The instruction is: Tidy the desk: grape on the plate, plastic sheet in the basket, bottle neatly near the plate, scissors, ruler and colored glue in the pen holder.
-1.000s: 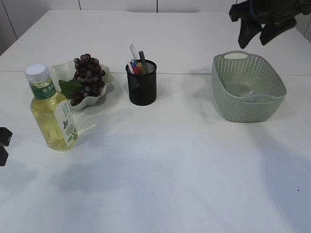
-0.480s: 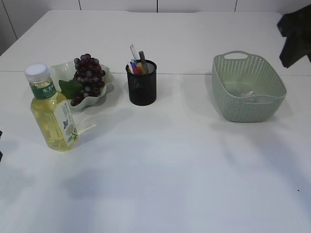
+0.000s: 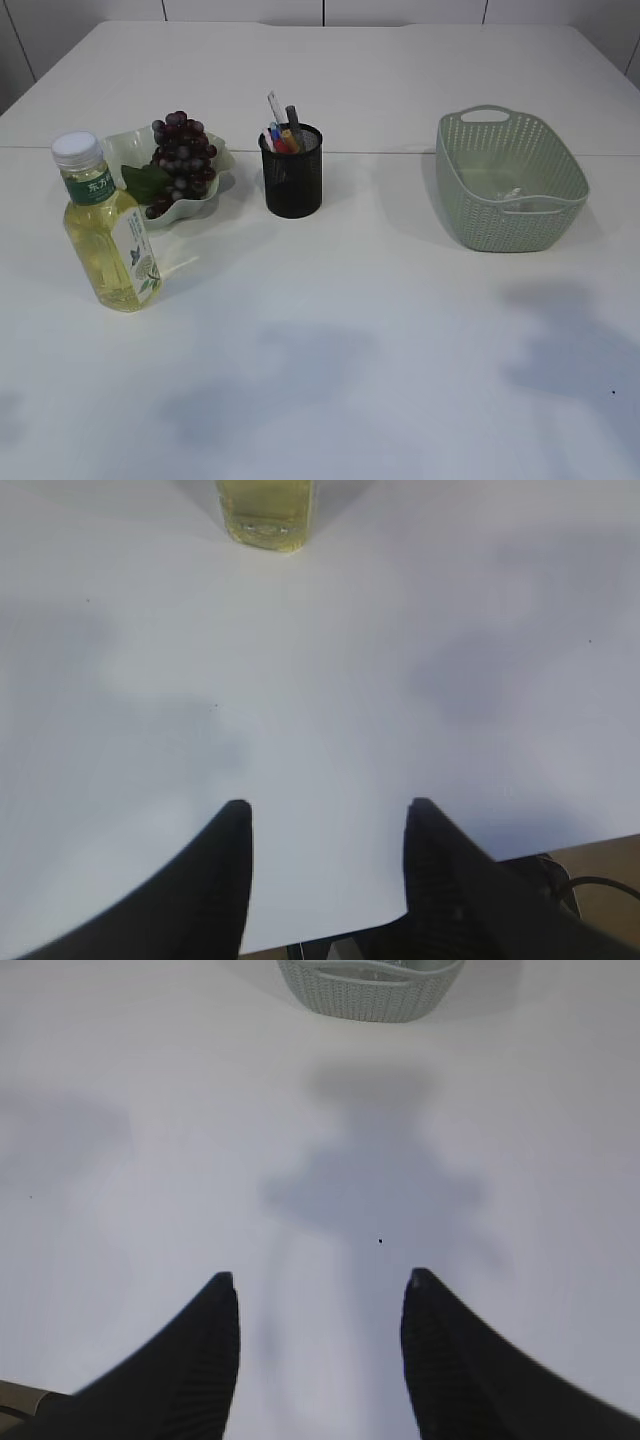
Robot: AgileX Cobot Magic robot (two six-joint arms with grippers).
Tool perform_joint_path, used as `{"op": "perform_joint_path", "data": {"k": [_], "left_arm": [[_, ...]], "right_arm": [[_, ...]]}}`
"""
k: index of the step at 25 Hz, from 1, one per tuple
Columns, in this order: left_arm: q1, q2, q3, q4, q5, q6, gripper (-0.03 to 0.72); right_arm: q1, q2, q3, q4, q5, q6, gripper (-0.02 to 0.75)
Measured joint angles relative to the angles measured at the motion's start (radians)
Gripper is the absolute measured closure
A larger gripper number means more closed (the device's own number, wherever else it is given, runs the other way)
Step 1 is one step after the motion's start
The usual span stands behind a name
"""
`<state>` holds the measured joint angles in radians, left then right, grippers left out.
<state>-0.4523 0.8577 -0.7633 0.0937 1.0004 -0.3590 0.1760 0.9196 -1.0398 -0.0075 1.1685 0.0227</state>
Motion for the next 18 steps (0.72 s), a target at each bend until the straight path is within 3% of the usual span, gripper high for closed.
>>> {"op": "perform_joint_path", "data": {"k": [7,18], "left_arm": [[-0.002,-0.263,0.059,-0.015,0.08,0.0,0.326],[-0.002,-0.644,0.098,-0.001,0.156,0.0,0.326]], "right_arm": [[0.0,-0.367,0.115,0.0,0.058,0.002,0.323],[0.0,-0.797,0.119,-0.004,0.105,0.004,0.323]]}}
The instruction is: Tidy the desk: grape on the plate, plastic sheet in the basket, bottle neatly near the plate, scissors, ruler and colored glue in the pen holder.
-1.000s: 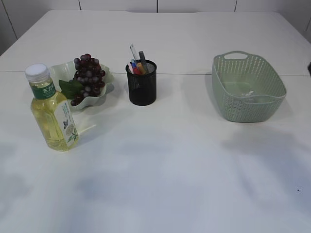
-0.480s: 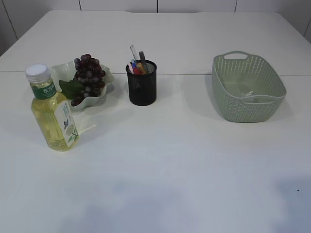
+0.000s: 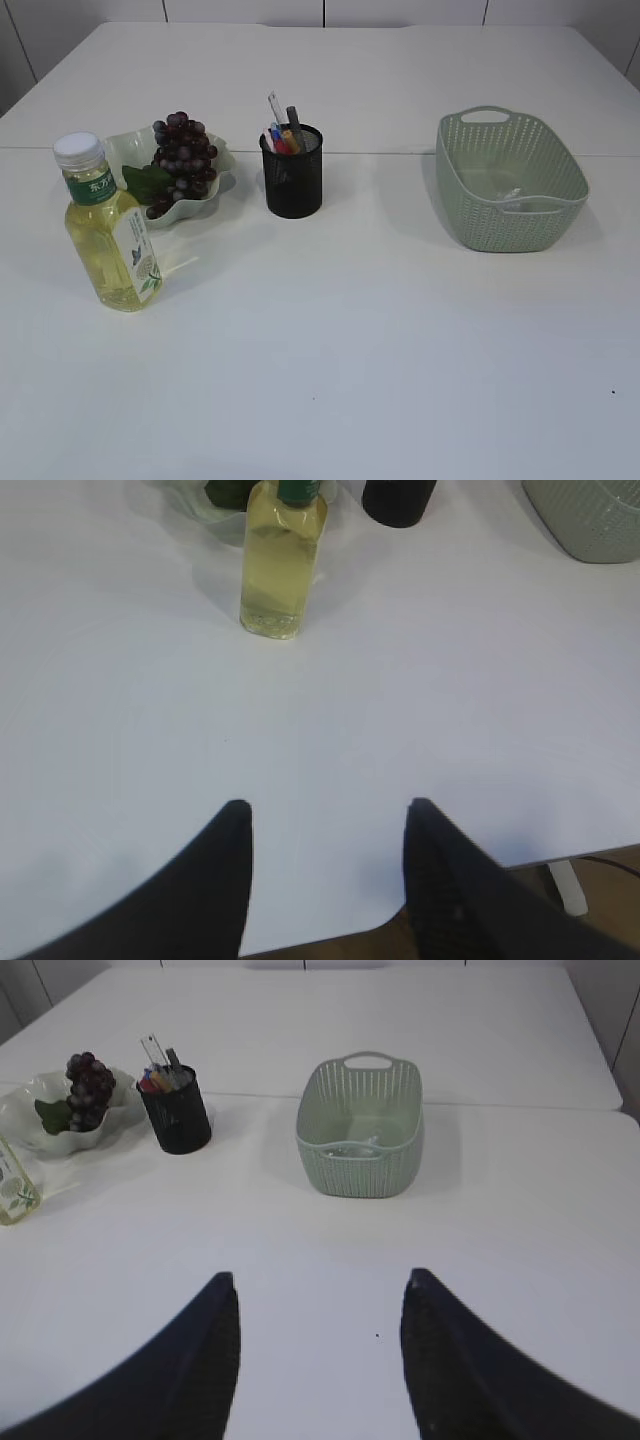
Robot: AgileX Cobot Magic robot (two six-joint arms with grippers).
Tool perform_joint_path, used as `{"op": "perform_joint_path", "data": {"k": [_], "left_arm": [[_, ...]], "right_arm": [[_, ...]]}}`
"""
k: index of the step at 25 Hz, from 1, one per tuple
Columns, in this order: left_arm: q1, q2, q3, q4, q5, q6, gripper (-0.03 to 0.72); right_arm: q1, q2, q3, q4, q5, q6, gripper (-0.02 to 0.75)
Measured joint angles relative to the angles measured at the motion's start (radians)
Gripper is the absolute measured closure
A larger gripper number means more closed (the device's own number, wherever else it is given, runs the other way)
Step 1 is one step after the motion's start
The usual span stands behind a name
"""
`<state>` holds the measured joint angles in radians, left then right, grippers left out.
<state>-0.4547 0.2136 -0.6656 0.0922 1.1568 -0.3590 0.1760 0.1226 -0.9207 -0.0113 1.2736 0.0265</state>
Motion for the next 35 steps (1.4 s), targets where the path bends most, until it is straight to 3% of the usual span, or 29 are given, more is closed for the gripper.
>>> {"op": "perform_joint_path", "data": {"k": [8,19,27,35], "left_arm": [[0.0,-0.169,0.095,0.02,0.084,0.0,0.326],[0.0,-0.202,0.109,0.092,0.052,0.0,0.326],[0.0,-0.202,0.129,0.082,-0.007,0.004,0.326],[0.0,-0.202,0.137,0.02,-0.031,0.082,0.319]], "right_arm": [[0.0,-0.137,0.032,-0.006,0.003,0.0,0.33],[0.0,-0.146,0.335,-0.042,0.007,0.001,0.332],[0.0,-0.146,0.405,-0.059,-0.105,0.001,0.333],[0.0,-0.146,0.419,-0.064,-0.112,-0.008,0.333]]}}
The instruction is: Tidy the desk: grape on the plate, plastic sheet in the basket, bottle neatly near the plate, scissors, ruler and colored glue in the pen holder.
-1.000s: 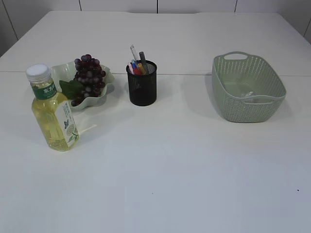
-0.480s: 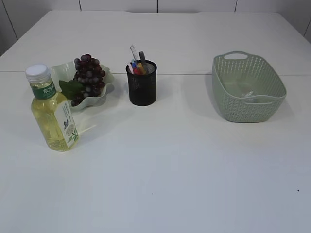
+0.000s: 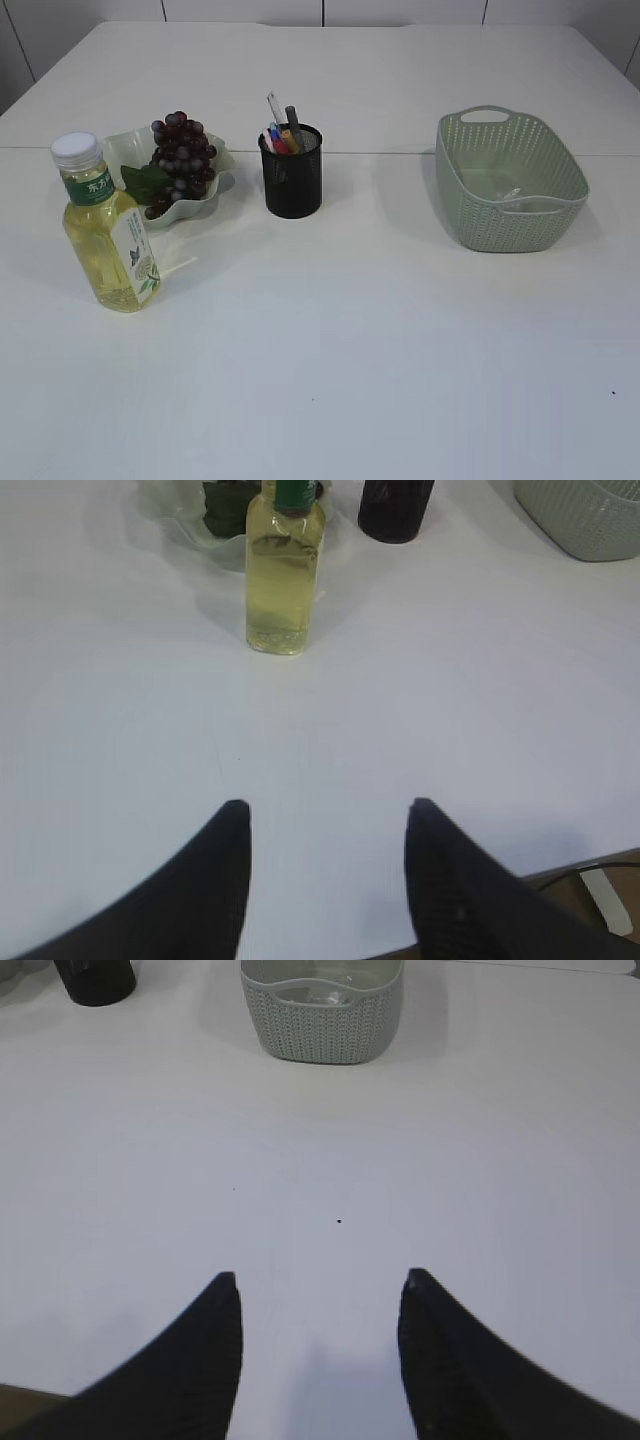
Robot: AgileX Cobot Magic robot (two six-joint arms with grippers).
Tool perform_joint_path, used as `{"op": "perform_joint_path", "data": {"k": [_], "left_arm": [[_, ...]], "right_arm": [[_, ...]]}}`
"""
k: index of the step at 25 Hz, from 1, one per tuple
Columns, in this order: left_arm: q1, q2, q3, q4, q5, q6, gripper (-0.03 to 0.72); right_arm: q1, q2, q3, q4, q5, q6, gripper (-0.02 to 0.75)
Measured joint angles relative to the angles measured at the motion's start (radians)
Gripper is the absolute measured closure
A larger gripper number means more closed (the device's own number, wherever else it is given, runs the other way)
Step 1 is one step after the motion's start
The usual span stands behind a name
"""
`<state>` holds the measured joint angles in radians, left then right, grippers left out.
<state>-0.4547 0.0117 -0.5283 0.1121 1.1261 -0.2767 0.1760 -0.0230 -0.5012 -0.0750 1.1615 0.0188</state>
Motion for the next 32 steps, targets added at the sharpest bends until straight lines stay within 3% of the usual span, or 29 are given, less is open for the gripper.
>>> {"op": "perform_joint_path", "data": {"k": [6,16,19,26,32], "left_arm": [[0.0,0.0,0.0,-0.002,-0.002,0.002,0.22],[0.008,0.0,0.0,-0.006,-0.007,0.003,0.226],[0.068,0.0,0.0,-0.006,-0.007,0.003,0.236],[0.322,0.0,0.0,-0.007,-0.007,0.003,0.252],[0.38,0.0,0.0,-0.01,-0.007,0.004,0.253]], "right_arm": [[0.0,0.0,0.001,0.0,0.0,-0.001,0.332],[-0.005,0.0,0.001,-0.002,-0.001,-0.001,0.332],[-0.039,0.0,0.001,-0.002,-0.001,-0.001,0.332],[-0.213,0.0,0.001,-0.002,-0.001,-0.001,0.333],[-0.278,0.0,0.001,-0.002,-0.001,-0.001,0.333]]}}
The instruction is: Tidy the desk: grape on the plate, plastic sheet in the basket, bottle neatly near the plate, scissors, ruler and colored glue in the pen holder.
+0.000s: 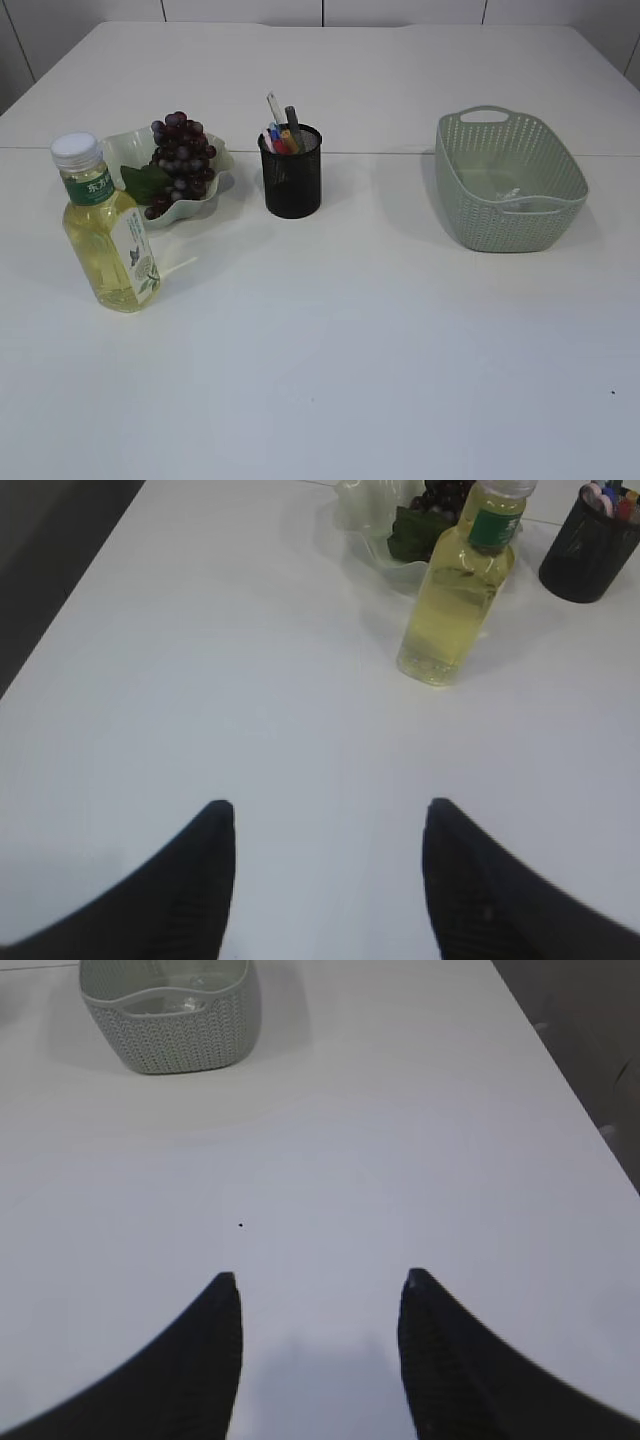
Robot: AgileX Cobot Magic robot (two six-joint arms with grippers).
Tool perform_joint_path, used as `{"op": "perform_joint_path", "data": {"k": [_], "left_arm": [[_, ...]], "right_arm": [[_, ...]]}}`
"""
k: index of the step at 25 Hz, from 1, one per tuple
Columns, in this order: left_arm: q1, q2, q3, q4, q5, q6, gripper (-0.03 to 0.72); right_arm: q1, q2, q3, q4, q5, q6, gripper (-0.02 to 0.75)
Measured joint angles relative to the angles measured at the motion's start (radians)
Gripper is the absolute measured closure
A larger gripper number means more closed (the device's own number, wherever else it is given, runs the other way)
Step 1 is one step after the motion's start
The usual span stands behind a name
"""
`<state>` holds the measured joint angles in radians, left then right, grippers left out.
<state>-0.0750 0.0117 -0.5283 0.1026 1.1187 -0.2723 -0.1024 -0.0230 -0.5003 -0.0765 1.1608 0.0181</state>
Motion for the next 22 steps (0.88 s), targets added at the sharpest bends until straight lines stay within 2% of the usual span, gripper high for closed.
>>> {"op": "perform_joint_path", "data": {"k": [11,22], "left_arm": [[0.015,0.0,0.0,0.0,0.0,0.0,0.253],[0.015,0.0,0.0,-0.004,0.0,0.008,0.253]], "right_arm": [[-0.005,0.0,0.0,0.0,0.0,-0.024,0.333],[-0.005,0.0,0.0,0.077,-0.002,-0.13,0.333]]}}
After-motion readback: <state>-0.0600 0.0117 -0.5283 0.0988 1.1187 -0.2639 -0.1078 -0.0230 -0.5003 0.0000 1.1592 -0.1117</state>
